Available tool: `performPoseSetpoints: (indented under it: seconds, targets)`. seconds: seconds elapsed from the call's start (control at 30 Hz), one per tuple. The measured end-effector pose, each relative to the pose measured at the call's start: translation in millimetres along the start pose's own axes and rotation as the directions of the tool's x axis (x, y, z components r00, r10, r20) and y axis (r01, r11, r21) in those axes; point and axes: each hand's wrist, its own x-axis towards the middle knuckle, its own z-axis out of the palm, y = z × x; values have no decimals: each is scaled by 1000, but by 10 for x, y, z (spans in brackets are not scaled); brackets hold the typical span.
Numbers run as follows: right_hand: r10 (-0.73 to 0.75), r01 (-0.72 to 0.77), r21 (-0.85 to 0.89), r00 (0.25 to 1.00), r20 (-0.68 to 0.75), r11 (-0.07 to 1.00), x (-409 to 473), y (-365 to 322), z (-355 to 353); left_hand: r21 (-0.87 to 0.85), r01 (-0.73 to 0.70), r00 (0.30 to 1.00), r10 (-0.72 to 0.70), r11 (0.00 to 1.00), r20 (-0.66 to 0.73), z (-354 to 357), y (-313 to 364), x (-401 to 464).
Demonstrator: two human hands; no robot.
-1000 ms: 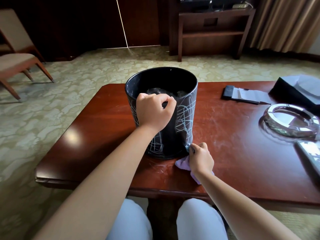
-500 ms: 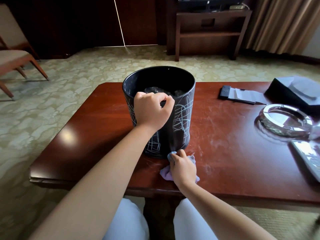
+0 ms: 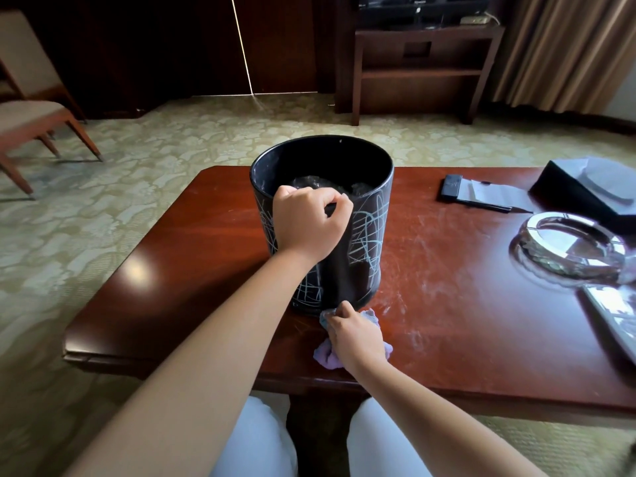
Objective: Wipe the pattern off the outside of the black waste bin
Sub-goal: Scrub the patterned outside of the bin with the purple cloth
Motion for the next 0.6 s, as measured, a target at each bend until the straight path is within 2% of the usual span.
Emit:
performPoseSetpoints:
  seconds: [0.2,0.3,0.37,0.5,0.6]
  targets:
    - [-70,62,-68,991,-116,996,-78,155,-196,-8,9,1000,-9,1000,12,-15,12,2]
    - [-51,34,-103,985,-166,994,-57,276,-205,-9,16,1000,-16,1000,16,-22,21,1]
    - [12,-29,-137,992,-124,990,-29,339,-154,-10,18,1000,-18,1000,18,-22,22,2]
    - [217,-204,96,962,-163,974,-13,395,-127,-16,28,999,-27,999,28,-19,20,0]
    - [335,-327,217,942,2,920,0,412,-188,-27,27,999,-26,999,20,-14,20,7]
